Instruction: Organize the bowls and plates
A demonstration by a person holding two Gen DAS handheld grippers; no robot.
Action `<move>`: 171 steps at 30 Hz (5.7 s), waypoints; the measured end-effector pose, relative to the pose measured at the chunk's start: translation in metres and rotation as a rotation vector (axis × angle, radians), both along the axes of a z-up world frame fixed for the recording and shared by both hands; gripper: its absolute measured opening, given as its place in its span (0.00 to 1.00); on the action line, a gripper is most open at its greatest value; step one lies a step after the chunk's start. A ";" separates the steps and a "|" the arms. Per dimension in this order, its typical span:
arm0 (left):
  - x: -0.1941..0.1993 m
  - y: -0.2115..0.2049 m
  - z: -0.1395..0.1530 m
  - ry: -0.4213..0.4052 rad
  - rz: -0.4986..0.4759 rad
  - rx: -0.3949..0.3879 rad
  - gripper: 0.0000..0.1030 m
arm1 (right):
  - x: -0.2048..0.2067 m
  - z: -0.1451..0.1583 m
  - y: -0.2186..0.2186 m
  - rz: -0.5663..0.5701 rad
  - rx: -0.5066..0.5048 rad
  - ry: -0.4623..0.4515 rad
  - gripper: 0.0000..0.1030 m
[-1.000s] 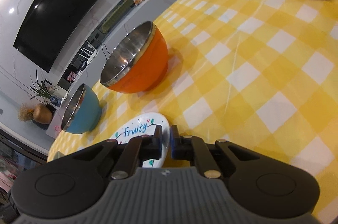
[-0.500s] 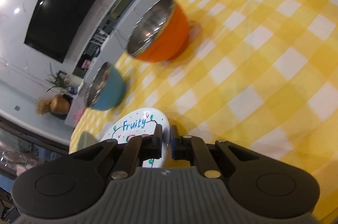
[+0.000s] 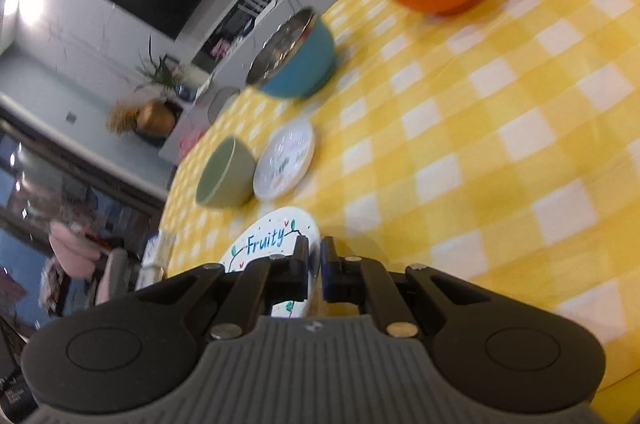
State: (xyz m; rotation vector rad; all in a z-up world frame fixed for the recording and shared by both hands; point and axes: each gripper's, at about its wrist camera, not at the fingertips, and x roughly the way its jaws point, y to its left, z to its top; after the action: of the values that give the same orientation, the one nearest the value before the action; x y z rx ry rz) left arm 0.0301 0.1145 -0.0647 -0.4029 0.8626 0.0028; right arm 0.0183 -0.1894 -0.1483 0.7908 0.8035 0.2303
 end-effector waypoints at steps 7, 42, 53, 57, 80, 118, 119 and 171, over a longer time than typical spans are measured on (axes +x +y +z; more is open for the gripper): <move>-0.001 0.009 -0.006 0.000 0.028 0.024 0.15 | 0.002 0.000 0.020 0.032 -0.066 -0.039 0.04; -0.001 -0.003 -0.020 0.002 -0.023 0.172 0.16 | -0.004 0.000 0.066 0.112 -0.512 -0.196 0.02; 0.001 -0.006 0.003 -0.071 -0.027 0.138 0.22 | -0.003 0.012 0.057 0.083 -0.477 -0.209 0.09; 0.010 -0.016 0.015 -0.094 -0.053 0.128 0.27 | 0.001 0.015 0.051 0.054 -0.464 -0.194 0.25; 0.103 -0.047 -0.001 -0.046 -0.088 0.056 0.48 | 0.080 0.010 0.027 -0.052 -0.338 -0.106 0.49; 0.131 -0.051 -0.024 -0.002 -0.098 0.031 0.02 | 0.123 -0.009 0.026 -0.040 -0.271 -0.087 0.00; 0.129 -0.051 -0.021 -0.002 -0.100 0.031 0.02 | 0.120 -0.007 0.025 -0.041 -0.270 -0.088 0.00; -0.003 -0.017 -0.007 0.134 -0.090 0.125 0.04 | -0.006 0.006 0.052 0.133 -0.237 -0.015 0.00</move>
State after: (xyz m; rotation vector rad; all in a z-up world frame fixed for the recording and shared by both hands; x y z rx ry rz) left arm 0.0272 0.0971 -0.0721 -0.2488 1.0070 0.0009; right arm 0.0123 -0.1371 -0.1420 0.5131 0.8528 0.2534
